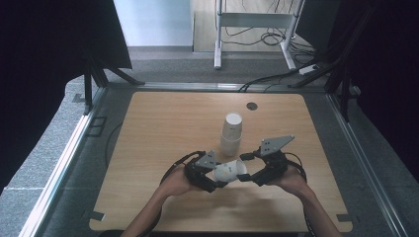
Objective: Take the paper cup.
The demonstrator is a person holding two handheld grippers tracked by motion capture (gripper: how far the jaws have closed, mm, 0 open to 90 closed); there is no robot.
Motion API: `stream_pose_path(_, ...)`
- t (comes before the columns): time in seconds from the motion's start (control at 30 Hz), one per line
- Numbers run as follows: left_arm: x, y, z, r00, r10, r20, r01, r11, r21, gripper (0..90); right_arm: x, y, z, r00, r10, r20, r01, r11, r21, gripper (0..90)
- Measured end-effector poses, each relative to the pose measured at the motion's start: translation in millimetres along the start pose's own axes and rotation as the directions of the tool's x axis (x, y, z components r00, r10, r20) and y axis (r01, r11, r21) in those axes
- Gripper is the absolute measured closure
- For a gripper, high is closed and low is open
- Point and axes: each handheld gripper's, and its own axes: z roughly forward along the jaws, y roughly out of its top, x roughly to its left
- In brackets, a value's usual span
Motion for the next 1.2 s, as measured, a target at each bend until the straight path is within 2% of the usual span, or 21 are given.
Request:
stream_pose_path(0.23, -1.2, 9.6, -6.7, 0.9991, 0.039, -0.016, -0.038, 0.9982, 0.045, 32.9, 3.2, 3.6, -4.5, 0.9991, -0.024, 0.034, 0.023, 0.999, 0.041, 21.2)
stream_pose_path(0.33, -1.7, 15.1, -9.3, 0.9974, 0.069, -0.021, -0.066, 0.9939, 0.089, 32.8, 5.2, 4.8, -5.7, 0.9981, -0.038, 0.049, 0.035, 0.997, 0.065, 20.9)
stream_pose_path(0.4, -1.2, 18.5, -11.0, 0.997, 0.075, -0.02, -0.072, 0.9919, 0.105, 32.8, 6.1, 5.6, -7.2, 0.9971, -0.049, 0.058, 0.044, 0.996, 0.078, 20.9)
stream_pose_path(0.53, -1.3, 26.6, -11.9, 0.9951, 0.098, -0.017, -0.094, 0.9829, 0.158, 32.8, 7.4, 8.5, -10.7, 0.9958, -0.065, 0.065, 0.058, 0.993, 0.105, 20.8)
stream_pose_path(0.6, -1.5, 30.9, -10.9, 0.9931, 0.117, -0.008, -0.114, 0.9746, 0.193, 32.8, 8.2, 10.7, -11.4, 0.9946, -0.078, 0.069, 0.069, 0.99, 0.126, 20.6)
stream_pose_path(0.77, -2.8, 39.2, -6.4, 0.9909, 0.134, -0.009, -0.127, 0.9589, 0.254, 32.7, 10.4, 14.1, -6.4, 0.9933, -0.095, 0.067, 0.08, 0.977, 0.196, 20.2)
stream_pose_path(0.97, -2.8, 45.1, -0.3, 0.9887, 0.148, -0.023, -0.133, 0.9396, 0.315, 32.7, 13.2, 16.0, 7.8, 0.9908, -0.12, 0.063, 0.097, 0.952, 0.289, 19.9)
stream_pose_path(1.13, -3.9, 47.1, 4.3, 0.9879, 0.154, -0.023, -0.137, 0.9312, 0.338, 32.7, 13.7, 19.0, 17.3, 0.988, -0.138, 0.069, 0.106, 0.932, 0.347, 20.2)
stream_pose_path(1.2, -4.5, 48.0, 5.5, 0.9869, 0.16, -0.019, -0.143, 0.9252, 0.351, 32.7, 13.8, 20.0, 21.7, 0.9871, -0.144, 0.069, 0.109, 0.923, 0.368, 20.8)
